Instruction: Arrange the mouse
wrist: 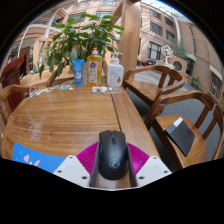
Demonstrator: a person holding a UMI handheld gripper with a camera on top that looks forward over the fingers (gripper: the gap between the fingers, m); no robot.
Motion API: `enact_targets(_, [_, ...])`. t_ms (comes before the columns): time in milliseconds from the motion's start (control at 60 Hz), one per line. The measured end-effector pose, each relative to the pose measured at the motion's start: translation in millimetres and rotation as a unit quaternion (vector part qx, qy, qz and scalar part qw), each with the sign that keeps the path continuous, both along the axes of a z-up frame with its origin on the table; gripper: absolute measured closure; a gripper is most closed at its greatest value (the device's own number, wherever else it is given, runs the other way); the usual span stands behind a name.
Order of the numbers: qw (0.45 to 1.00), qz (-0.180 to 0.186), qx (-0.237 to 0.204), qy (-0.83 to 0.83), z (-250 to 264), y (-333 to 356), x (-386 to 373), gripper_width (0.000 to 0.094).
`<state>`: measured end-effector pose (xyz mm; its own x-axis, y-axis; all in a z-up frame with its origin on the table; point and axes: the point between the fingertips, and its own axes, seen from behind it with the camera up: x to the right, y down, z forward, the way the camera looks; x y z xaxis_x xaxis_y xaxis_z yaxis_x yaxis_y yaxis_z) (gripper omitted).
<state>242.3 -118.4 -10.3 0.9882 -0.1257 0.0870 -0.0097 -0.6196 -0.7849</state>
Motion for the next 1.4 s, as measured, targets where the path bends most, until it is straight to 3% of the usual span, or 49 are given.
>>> enact_targets(117, [1.000,-0.010,-0.001,0.003,0,0,0,0.0570])
enact_targets(267, [1.000,-0.022,0.011,0.002,18,-9,1,0.0571])
enact_targets(467, [0.993,-0.042,0.113,0.005,142,-34,0,0.0570])
enact_targets(583, [0.982,-0.030,0.188,-0.004,229,-55,-24,0.0572])
enact_targets(667, [0.976,-0.007,0.216,-0.013,253,-69,-61,0.0572])
enact_targets(783, [0.980,0.048,0.190,0.019,236,-80,-123,0.0573])
enact_targets(950, [0.991,0.095,0.076,0.060,111,-104,-197,0.0575])
enact_targets(1050, [0.993,0.094,0.016,0.073,52,-115,-217,0.0573])
enact_targets(1150, [0.993,0.077,-0.004,0.086,18,-121,-225,0.0561])
enact_targets(1350, [0.994,0.074,-0.028,0.078,2,-130,-225,0.0418])
enact_targets(1400, [0.994,0.071,-0.025,0.079,10,-135,-224,0.0314])
